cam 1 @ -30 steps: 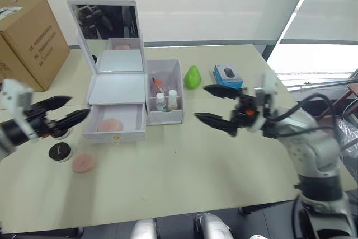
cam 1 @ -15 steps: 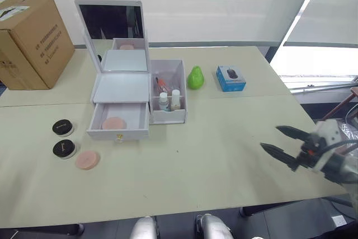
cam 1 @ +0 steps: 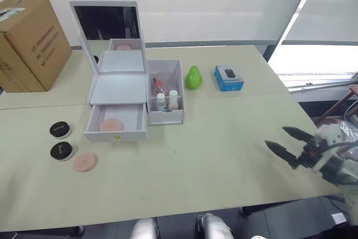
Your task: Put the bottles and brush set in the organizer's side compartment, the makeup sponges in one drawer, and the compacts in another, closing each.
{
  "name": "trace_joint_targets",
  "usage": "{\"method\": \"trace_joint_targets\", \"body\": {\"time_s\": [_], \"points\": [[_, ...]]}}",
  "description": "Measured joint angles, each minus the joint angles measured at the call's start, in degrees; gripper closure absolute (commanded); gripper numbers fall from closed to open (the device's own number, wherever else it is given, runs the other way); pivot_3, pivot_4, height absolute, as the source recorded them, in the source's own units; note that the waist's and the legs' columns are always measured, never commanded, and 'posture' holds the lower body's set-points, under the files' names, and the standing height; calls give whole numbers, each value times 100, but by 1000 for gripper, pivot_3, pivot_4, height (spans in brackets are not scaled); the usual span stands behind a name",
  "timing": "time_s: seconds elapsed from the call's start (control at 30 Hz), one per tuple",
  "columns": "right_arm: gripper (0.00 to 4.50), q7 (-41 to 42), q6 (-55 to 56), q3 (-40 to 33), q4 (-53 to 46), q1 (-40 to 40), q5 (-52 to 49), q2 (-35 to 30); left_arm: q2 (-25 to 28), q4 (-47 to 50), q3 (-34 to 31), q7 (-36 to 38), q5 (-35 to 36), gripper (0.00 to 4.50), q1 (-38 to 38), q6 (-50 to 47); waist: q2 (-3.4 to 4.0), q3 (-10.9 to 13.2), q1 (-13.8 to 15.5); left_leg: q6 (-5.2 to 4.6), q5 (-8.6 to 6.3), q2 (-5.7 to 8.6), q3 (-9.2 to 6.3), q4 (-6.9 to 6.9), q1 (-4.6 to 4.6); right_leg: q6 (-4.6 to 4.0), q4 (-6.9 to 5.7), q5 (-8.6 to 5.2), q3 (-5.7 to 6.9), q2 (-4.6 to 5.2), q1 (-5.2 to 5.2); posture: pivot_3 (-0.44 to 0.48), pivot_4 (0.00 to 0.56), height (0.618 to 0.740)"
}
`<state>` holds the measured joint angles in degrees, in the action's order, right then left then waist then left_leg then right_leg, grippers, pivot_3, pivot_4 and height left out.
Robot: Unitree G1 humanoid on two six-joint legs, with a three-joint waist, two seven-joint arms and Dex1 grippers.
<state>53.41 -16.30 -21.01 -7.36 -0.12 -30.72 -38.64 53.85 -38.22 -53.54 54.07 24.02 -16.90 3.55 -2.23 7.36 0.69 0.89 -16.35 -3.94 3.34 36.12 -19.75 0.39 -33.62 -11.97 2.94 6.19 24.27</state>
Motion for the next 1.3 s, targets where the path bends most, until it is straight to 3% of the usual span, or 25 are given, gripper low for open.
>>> {"method": "trace_joint_targets", "body": {"time_s": [0.2,0.43,0.67,0.8,1.3], "points": [[0,-184,-750,889,-803,-1524,-525,248,-1793,2756,278,-508,604,12,-805,-837,-7,-1,-13,-7,4,1,-5,14,-12,8,-6,5,-2,-7,-11,0,150,740],[0,34,-1033,1921,-904,-2781,-685,873,-2945,4582,658,-1095,884,12,-1509,-1224,-24,-5,61,-15,8,2,-17,36,-18,6,-6,7,3,-13,-4,0,150,740],[0,172,-1179,2465,-1045,-3157,-785,1217,-3196,5037,1364,-1270,519,12,-1721,-1147,-16,-7,75,-43,25,5,-32,61,-39,6,-8,6,8,-16,-2,0,150,740],[0,234,-1219,2556,-1103,-3207,-784,1221,-3077,5142,1814,-1363,241,12,-1633,-1150,-16,-8,76,-45,26,6,-36,64,-42,6,-9,7,11,-16,-3,0,150,740],[0,70,-1403,2782,-1433,-3218,-778,1318,-2813,4726,2830,-2117,-611,12,-216,-1351,-9,-15,69,-50,29,11,-43,72,-41,1,-38,11,8,-20,-16,0,150,740]]}}
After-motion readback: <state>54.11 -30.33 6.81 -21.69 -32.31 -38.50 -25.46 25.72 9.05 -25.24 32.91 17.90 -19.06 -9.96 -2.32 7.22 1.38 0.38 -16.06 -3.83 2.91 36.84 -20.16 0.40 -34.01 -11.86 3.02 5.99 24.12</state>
